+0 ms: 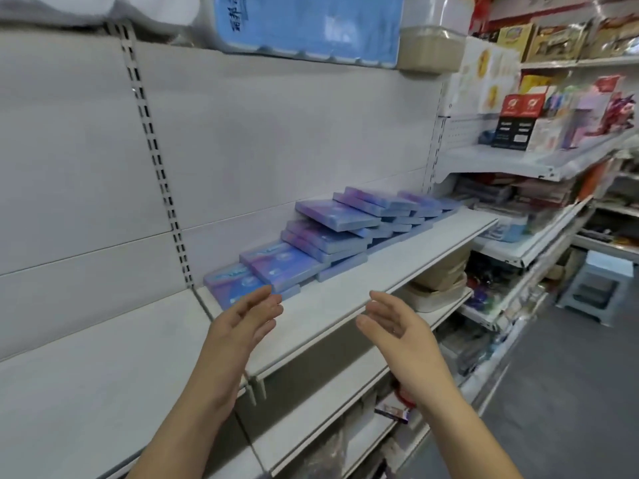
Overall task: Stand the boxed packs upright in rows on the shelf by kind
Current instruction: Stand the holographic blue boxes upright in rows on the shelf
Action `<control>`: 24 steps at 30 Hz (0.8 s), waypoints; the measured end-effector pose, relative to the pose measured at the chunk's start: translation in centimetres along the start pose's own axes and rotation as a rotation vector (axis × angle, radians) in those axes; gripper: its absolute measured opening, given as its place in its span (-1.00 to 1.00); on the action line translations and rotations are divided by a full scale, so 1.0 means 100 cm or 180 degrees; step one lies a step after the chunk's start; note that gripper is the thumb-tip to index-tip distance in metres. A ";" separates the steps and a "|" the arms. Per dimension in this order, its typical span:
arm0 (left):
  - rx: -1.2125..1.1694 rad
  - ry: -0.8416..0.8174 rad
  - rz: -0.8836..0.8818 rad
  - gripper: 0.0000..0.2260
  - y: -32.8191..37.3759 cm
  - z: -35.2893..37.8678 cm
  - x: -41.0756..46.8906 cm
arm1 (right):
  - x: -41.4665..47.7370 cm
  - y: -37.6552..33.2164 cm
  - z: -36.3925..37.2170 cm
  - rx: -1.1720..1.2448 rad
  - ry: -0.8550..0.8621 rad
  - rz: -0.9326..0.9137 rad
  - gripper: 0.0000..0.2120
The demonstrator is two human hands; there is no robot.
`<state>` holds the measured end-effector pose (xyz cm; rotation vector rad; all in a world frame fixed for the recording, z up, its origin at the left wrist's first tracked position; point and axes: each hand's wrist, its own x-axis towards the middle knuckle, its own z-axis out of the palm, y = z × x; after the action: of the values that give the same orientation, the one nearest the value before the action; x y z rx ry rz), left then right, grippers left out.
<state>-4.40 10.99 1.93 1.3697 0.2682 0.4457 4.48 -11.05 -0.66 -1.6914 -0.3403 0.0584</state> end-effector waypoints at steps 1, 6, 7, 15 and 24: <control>-0.0034 -0.0007 0.0028 -0.37 -0.001 0.006 0.014 | 0.013 0.002 -0.004 -0.0014 -0.0011 0.0008 -0.41; -0.0221 0.0044 0.0017 -0.41 -0.006 0.033 0.085 | 0.083 -0.002 -0.024 -0.0278 -0.0001 0.0026 -0.58; -0.0219 0.0050 -0.0006 -0.49 -0.006 0.038 0.097 | 0.098 -0.006 -0.028 -0.0353 -0.0010 0.0009 -0.58; -0.0125 0.0211 -0.0003 -0.54 -0.003 0.080 0.181 | 0.202 -0.011 -0.066 -0.0446 0.0116 -0.0194 -0.55; 0.0652 0.0866 0.0128 -0.80 -0.022 0.125 0.244 | 0.352 0.004 -0.148 -0.0552 -0.0002 -0.0417 -0.59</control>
<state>23.03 10.79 3.90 1.5158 0.5217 0.6535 41.58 -16.32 6.72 -1.8359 -0.4669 -0.0693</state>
